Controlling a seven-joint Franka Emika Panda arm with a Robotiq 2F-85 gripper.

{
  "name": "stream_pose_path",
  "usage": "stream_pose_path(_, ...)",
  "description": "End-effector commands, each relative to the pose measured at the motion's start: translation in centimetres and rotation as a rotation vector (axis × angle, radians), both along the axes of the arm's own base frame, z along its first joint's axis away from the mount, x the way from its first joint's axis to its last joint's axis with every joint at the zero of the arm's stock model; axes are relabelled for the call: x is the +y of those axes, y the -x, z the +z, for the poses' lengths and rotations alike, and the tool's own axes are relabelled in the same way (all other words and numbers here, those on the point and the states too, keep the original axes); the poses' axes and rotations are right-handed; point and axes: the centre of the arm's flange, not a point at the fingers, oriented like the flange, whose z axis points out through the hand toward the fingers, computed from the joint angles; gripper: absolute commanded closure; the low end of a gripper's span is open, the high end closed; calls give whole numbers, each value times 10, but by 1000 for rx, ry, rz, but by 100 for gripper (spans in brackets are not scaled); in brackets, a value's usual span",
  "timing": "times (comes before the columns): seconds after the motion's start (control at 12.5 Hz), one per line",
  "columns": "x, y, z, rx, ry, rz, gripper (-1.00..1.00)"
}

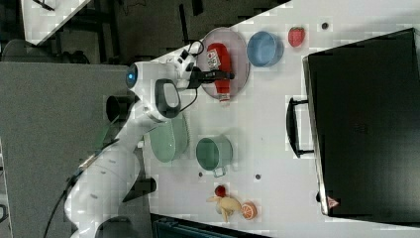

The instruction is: Pick ketchup from plate and place it on table.

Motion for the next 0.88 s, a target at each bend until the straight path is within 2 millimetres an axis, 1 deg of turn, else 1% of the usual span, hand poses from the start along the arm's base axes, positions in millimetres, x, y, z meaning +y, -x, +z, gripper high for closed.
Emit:
stream_pose_path(0.08, -18, -13, 159, -93, 23, -112, -20)
stream_pose_path(0.24, -29, 6, 200, -4, 58, -139, -20)
stream_pose_path(0.32, -35, 16, 215, 28, 71, -178, -20)
stream_pose_path(0.48, -50, 38, 237, 66, 85, -336, -20)
stream_pose_path(0.64, -61, 63, 248, 68, 95, -457, -20)
stream_pose_path(0.72, -65, 76, 248, 79, 103, -486, -20)
stream_pose_path(0.88, -71, 103, 239, 83, 109, -509, -20)
